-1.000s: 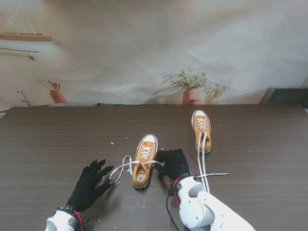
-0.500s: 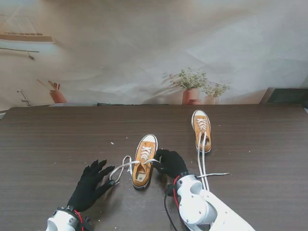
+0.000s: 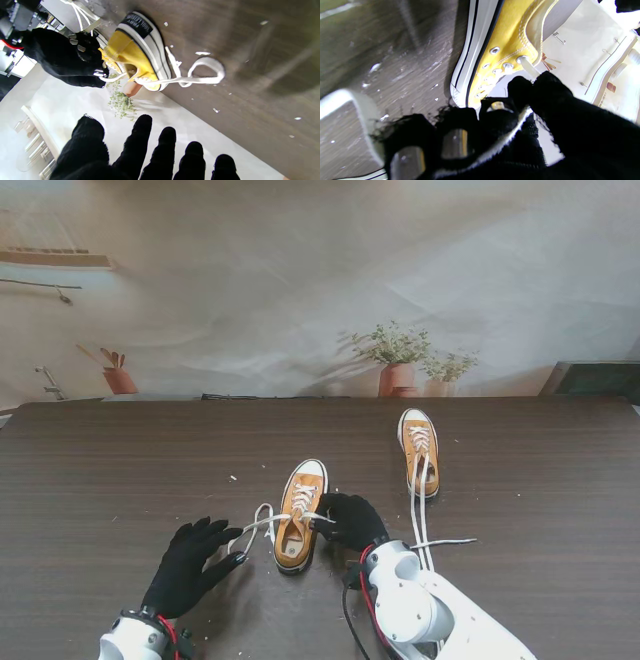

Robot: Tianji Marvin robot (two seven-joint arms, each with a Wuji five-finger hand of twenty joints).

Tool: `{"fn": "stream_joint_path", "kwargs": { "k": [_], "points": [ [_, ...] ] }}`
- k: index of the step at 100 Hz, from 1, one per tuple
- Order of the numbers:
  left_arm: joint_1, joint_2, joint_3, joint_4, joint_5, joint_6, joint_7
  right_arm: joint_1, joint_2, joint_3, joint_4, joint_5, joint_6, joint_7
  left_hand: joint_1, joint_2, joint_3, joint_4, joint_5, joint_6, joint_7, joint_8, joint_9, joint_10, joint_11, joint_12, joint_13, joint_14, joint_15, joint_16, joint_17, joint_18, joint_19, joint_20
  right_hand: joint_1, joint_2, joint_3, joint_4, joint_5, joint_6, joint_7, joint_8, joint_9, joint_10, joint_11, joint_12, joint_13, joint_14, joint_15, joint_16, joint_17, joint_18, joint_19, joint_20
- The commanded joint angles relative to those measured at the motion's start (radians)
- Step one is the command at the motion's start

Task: Tie the shoelaces into a bow on the shoes

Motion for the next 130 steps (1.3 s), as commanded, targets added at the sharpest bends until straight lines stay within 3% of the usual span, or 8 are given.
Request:
{"fn": "stream_joint_path", "kwargs": {
  "k": [1,9,23,29,39,70,88,130],
  "points": [
    [-0.011,-0.003,0.005,-0.028,0.022,0.008,0.002,0.001,0.011,0.005,-0.015,-0.009,-0.002,0.024,0.039,-0.032,0.009,0.025,0.039,0.013,0.009,0.021,0.038,0.022,0.021,0.039,0.058,0.032,0.028,0.062,0.044,0.041,0.027,0.052,-0.014,-0.016,0.010,-0.024,0.006,-0.043,0.020,-0.016,0.041,-0.047,0.059,0.031,0.038,-0.052,0.110,0.040,0.047,-0.056,0.258,0.035],
    [-0.029,0.002,0.008,-0.055,0.076,0.056,-0.001,-0.002,0.016,0.010,-0.027,-0.013,-0.001,0.037,0.042,-0.047,0.012,0.033,0.069,0.014,0.031,0.038,0.111,0.035,0.074,0.089,0.173,0.089,0.156,0.211,0.177,0.149,0.169,0.238,-0.013,-0.020,0.013,-0.025,0.012,-0.043,0.016,-0.020,0.053,-0.053,0.066,0.041,0.039,-0.056,0.125,0.051,0.049,-0.068,0.285,0.041],
    [-0.101,0.012,0.035,-0.067,0.143,0.152,-0.031,-0.008,0.021,0.016,-0.041,-0.017,0.002,0.054,0.079,-0.107,0.036,0.050,0.099,0.009,0.072,0.073,0.148,0.032,0.158,0.172,0.179,0.089,0.364,0.330,0.130,0.141,0.537,0.479,-0.011,-0.021,0.012,-0.024,0.013,-0.041,0.015,-0.022,0.059,-0.053,0.069,0.045,0.038,-0.055,0.128,0.057,0.049,-0.071,0.292,0.043],
    [-0.141,0.016,0.051,-0.060,0.165,0.184,-0.045,-0.010,0.023,0.018,-0.043,-0.019,0.001,0.056,0.089,-0.154,0.059,0.057,0.098,0.006,0.089,0.088,0.144,0.025,0.177,0.189,0.170,0.084,0.416,0.319,0.067,0.127,0.763,0.361,-0.011,-0.021,0.011,-0.024,0.014,-0.041,0.015,-0.022,0.060,-0.053,0.069,0.047,0.038,-0.054,0.129,0.059,0.049,-0.072,0.295,0.043],
    [-0.204,0.028,0.071,-0.048,0.214,0.221,-0.094,-0.013,0.026,0.022,-0.048,-0.018,0.001,0.066,0.100,-0.251,0.079,0.059,0.081,-0.008,0.122,0.115,0.117,0.006,0.203,0.211,0.153,0.065,0.456,0.329,0.045,0.111,0.868,0.317,-0.010,-0.020,0.011,-0.024,0.014,-0.039,0.014,-0.023,0.059,-0.051,0.066,0.048,0.038,-0.048,0.128,0.062,0.048,-0.071,0.296,0.043],
    [-0.404,0.064,0.194,0.042,0.390,0.332,-0.239,-0.027,0.032,0.035,-0.060,-0.023,0.010,0.080,0.029,-0.481,0.241,0.017,0.066,-0.062,0.302,0.236,0.105,-0.036,0.267,0.286,0.156,0.028,0.535,0.385,0.093,0.104,0.999,0.312,-0.003,-0.012,0.002,-0.022,0.014,-0.035,0.011,-0.025,0.059,-0.048,0.063,0.051,0.038,-0.045,0.127,0.068,0.048,-0.069,0.296,0.043],
    [-0.486,0.071,0.273,0.127,0.406,0.350,-0.255,-0.035,0.036,0.047,-0.068,-0.030,0.015,0.087,-0.016,-0.541,0.370,-0.027,0.061,-0.077,0.375,0.274,0.107,-0.043,0.279,0.296,0.165,0.021,0.557,0.394,0.113,0.113,1.024,0.312,-0.001,-0.010,0.000,-0.022,0.015,-0.035,0.009,-0.025,0.061,-0.048,0.064,0.053,0.038,-0.045,0.127,0.072,0.048,-0.068,0.296,0.045],
    [-0.572,0.068,0.380,0.269,0.365,0.353,-0.207,-0.048,0.041,0.055,-0.081,-0.033,0.025,0.099,-0.009,-0.544,0.422,-0.038,0.066,-0.089,0.394,0.276,0.121,-0.046,0.298,0.307,0.180,0.018,0.577,0.401,0.125,0.114,1.041,0.314,0.000,-0.009,-0.002,-0.021,0.015,-0.030,0.007,-0.024,0.066,-0.050,0.067,0.055,0.038,-0.046,0.128,0.077,0.049,-0.069,0.296,0.050]
  ]
}}
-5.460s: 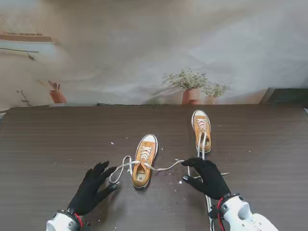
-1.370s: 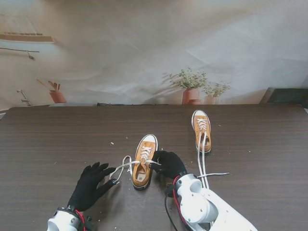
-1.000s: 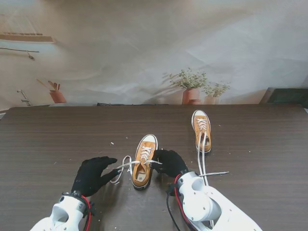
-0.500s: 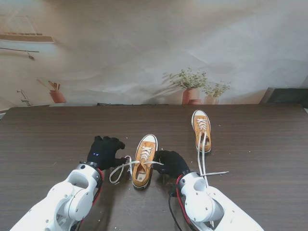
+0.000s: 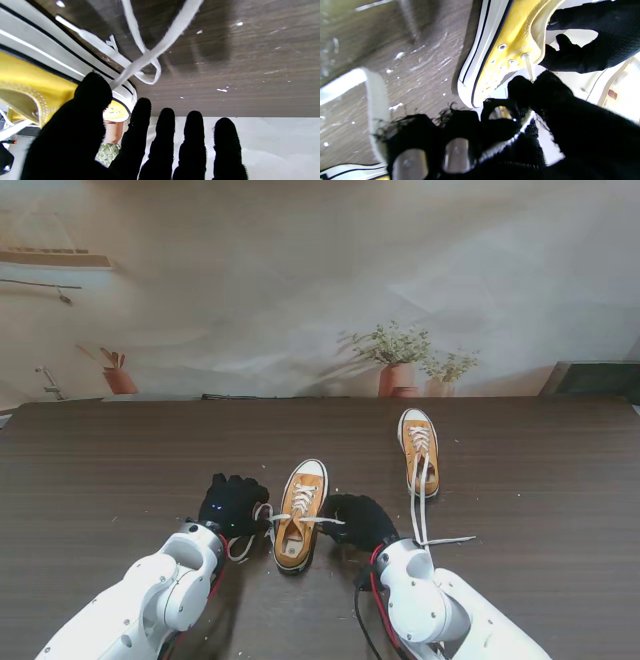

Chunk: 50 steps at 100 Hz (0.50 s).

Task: Tie the shoelaces into a bow on the shoes

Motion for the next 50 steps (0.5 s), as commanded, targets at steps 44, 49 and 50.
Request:
{"fn": "stream_joint_path", "kwargs": {
  "k": [44,49,50],
  "points": [
    [-0.057,-0.013,0.080,0.104,-0.036,-0.021,0.068,-0.013,0.010,0.005,-0.028,-0.003,0.004,0.030,0.115,-0.004,-0.021,-0.053,0.018,-0.153,0.126,0.005,0.034,-0.044,0.046,0.044,0.046,-0.015,0.056,0.035,0.022,-0.014,0.061,0.002,0.002,0.000,0.001,-0.021,0.017,-0.025,0.005,-0.012,0.052,-0.029,0.049,0.020,0.028,-0.028,0.086,0.026,0.039,-0.025,0.289,0.026],
    [-0.064,-0.015,0.090,0.118,-0.044,-0.023,0.083,-0.014,0.011,0.006,-0.031,-0.004,0.004,0.033,0.136,-0.002,-0.047,-0.048,0.022,-0.170,0.150,-0.003,0.040,-0.044,0.050,0.046,0.050,-0.015,0.059,0.034,0.025,-0.011,0.064,0.004,0.001,0.000,0.001,-0.021,0.018,-0.025,0.005,-0.012,0.053,-0.029,0.049,0.020,0.028,-0.028,0.086,0.027,0.039,-0.025,0.289,0.027],
    [-0.065,-0.016,0.091,0.120,-0.045,-0.024,0.085,-0.014,0.011,0.006,-0.031,-0.004,0.003,0.034,0.141,-0.001,-0.055,-0.046,0.022,-0.174,0.157,-0.006,0.041,-0.045,0.050,0.047,0.050,-0.015,0.060,0.034,0.025,-0.011,0.064,0.004,0.001,0.000,0.001,-0.021,0.018,-0.025,0.005,-0.012,0.053,-0.029,0.049,0.020,0.028,-0.028,0.086,0.027,0.040,-0.025,0.289,0.027]
  ]
}}
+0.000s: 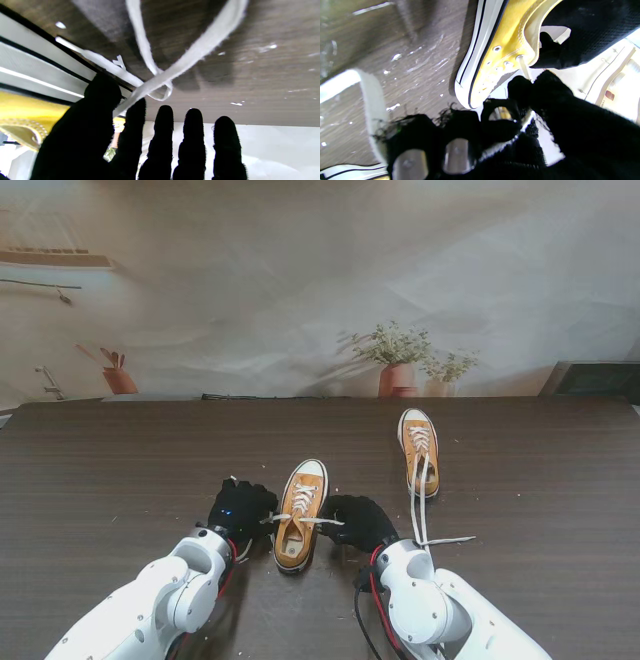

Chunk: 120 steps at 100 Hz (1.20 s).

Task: Tie the shoelaces into a bow on the shoes

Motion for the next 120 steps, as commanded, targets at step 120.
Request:
{"fn": "stream_joint_path", "kwargs": {
  "k": [120],
  "points": [
    [0.094,-0.171,-0.068,0.119,-0.429,-0.388,0.482,-0.033,0.019,-0.006,-0.069,-0.029,0.017,0.050,0.121,0.071,0.248,-0.035,-0.164,0.312,0.695,0.178,0.426,0.169,0.160,-0.108,0.558,0.164,-0.165,-0.292,0.528,0.204,-0.429,-0.500,0.002,-0.004,0.009,-0.023,0.032,-0.006,-0.003,-0.007,0.068,-0.025,0.056,0.021,0.028,-0.022,0.088,0.031,0.039,-0.020,0.289,0.022]
  ]
}}
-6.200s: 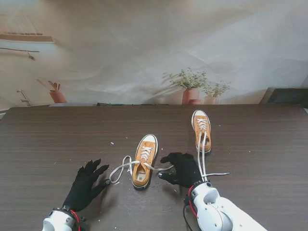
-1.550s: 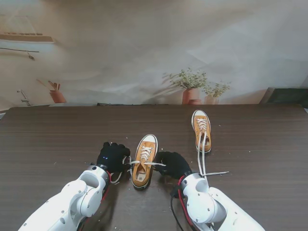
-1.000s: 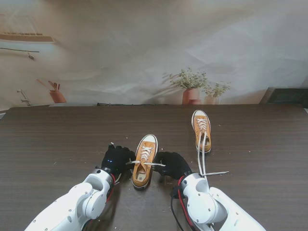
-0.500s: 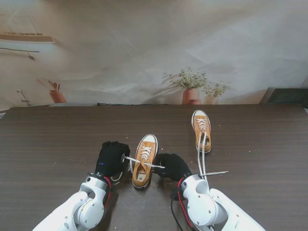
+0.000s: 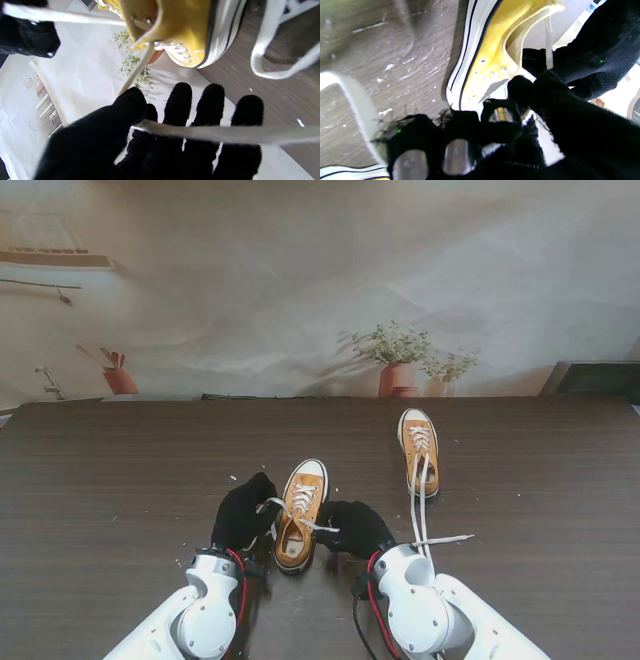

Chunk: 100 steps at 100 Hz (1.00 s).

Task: Tie the shoelaces into a bow on the shoes

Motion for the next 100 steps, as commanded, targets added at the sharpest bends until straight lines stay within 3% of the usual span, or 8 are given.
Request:
{"fn": "stream_joint_path", "kwargs": {
  "k": [1,17,26,36,46,56,78,100],
  "points": [
    [0.013,-0.003,0.000,-0.017,0.020,0.012,-0.011,-0.004,0.003,-0.002,-0.008,0.001,0.002,0.013,0.086,0.077,-0.140,-0.034,-0.061,0.031,-0.007,0.058,0.026,0.017,0.060,0.032,0.061,0.007,0.053,0.011,0.028,0.061,0.105,0.022,0.003,-0.004,0.010,-0.022,0.032,-0.007,0.005,-0.007,0.056,-0.024,0.054,0.020,0.028,-0.022,0.088,0.017,0.039,-0.020,0.288,0.010],
    [0.027,0.002,-0.007,-0.044,0.014,0.030,-0.038,-0.007,0.002,-0.003,-0.012,0.008,0.008,0.014,0.233,0.204,-0.435,-0.019,-0.089,0.028,-0.082,0.121,0.108,-0.048,0.213,0.105,0.179,-0.042,0.148,0.036,0.083,0.067,0.298,0.080,0.005,-0.006,0.011,-0.022,0.033,-0.001,0.005,-0.007,0.060,-0.022,0.055,0.019,0.028,-0.021,0.089,0.019,0.038,-0.018,0.288,0.010],
    [0.026,-0.001,-0.007,-0.043,0.003,0.036,-0.035,-0.009,0.003,-0.004,-0.015,0.011,0.011,0.017,0.291,0.241,-0.550,-0.004,-0.084,0.011,-0.111,0.123,0.181,-0.123,0.376,0.172,0.269,-0.098,0.221,0.048,0.150,0.057,0.397,0.060,0.005,-0.006,0.011,-0.023,0.034,0.001,0.005,-0.008,0.063,-0.021,0.056,0.019,0.028,-0.020,0.089,0.021,0.038,-0.016,0.288,0.010],
    [0.024,-0.009,-0.006,-0.038,-0.029,0.032,-0.037,-0.012,0.004,-0.003,-0.019,0.013,0.010,0.021,0.304,0.251,-0.588,0.001,-0.071,-0.005,-0.135,0.108,0.220,-0.153,0.566,0.264,0.303,-0.142,0.339,0.101,0.178,0.059,0.439,0.047,0.006,-0.007,0.012,-0.022,0.035,0.003,0.005,-0.008,0.065,-0.021,0.056,0.018,0.028,-0.020,0.090,0.022,0.038,-0.014,0.288,0.011],
    [0.026,-0.012,-0.008,-0.039,-0.065,0.026,-0.055,-0.013,0.005,0.000,-0.023,0.014,0.013,0.025,0.313,0.271,-0.628,0.008,-0.068,-0.036,-0.159,0.103,0.230,-0.125,0.703,0.349,0.305,-0.188,0.504,0.153,0.182,0.063,0.457,0.040,0.006,-0.006,0.012,-0.023,0.035,0.006,0.005,-0.008,0.066,-0.021,0.056,0.018,0.028,-0.020,0.090,0.024,0.038,-0.013,0.288,0.011],
    [0.026,-0.017,-0.010,-0.035,-0.095,0.005,-0.065,-0.016,0.006,0.002,-0.026,0.014,0.013,0.028,0.316,0.270,-0.652,0.017,-0.059,-0.053,-0.168,0.099,0.250,-0.099,0.759,0.383,0.307,-0.209,0.621,0.172,0.138,0.073,0.408,0.030,0.007,-0.006,0.013,-0.023,0.035,0.007,0.005,-0.009,0.068,-0.020,0.057,0.017,0.028,-0.019,0.091,0.026,0.038,-0.012,0.288,0.012],
    [0.009,-0.041,-0.007,0.001,-0.147,-0.083,-0.028,-0.020,0.007,0.005,-0.034,0.020,0.019,0.037,0.285,0.202,-0.631,0.027,0.019,-0.086,-0.210,0.036,0.284,-0.072,0.739,0.394,0.304,-0.223,0.673,0.158,0.120,0.033,0.459,0.094,0.009,-0.006,0.011,-0.023,0.036,0.012,0.006,-0.009,0.070,-0.019,0.058,0.016,0.028,-0.017,0.090,0.028,0.037,-0.012,0.288,0.012],
    [0.020,-0.062,-0.017,-0.014,-0.259,-0.120,-0.037,-0.022,0.009,0.007,-0.043,0.021,0.023,0.043,0.214,0.069,-0.469,0.019,0.119,-0.075,-0.237,-0.081,0.343,-0.029,0.732,0.429,0.304,-0.233,0.831,0.201,0.260,0.072,0.594,0.093,0.010,-0.007,0.011,-0.022,0.038,0.016,0.005,-0.010,0.075,-0.017,0.059,0.015,0.028,-0.019,0.090,0.031,0.036,-0.005,0.288,0.007]
  ]
}}
